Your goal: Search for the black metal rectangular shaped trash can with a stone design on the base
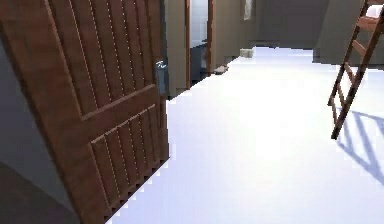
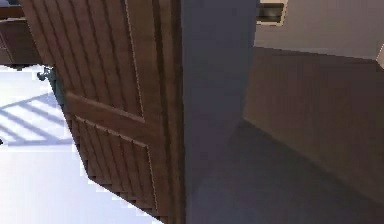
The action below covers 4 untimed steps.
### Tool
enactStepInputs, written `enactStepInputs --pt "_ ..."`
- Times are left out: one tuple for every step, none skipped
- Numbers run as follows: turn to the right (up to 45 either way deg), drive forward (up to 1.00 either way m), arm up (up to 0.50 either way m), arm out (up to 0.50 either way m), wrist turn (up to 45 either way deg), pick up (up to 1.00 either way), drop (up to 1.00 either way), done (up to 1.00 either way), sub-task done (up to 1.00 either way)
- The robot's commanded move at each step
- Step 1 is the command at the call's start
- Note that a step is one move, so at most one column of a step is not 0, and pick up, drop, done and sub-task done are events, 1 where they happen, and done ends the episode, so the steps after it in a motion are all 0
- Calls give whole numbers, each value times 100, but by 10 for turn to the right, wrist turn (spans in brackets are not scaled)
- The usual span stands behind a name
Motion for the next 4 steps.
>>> enactStepInputs --pt "30 0 0 0 0 0 0 0 0" --pt "60 0 0 0 0 0 0 0 0" --pt "0 100 0 0 0 0 0 0 0" --pt "0 100 0 0 0 0 0 0 0"
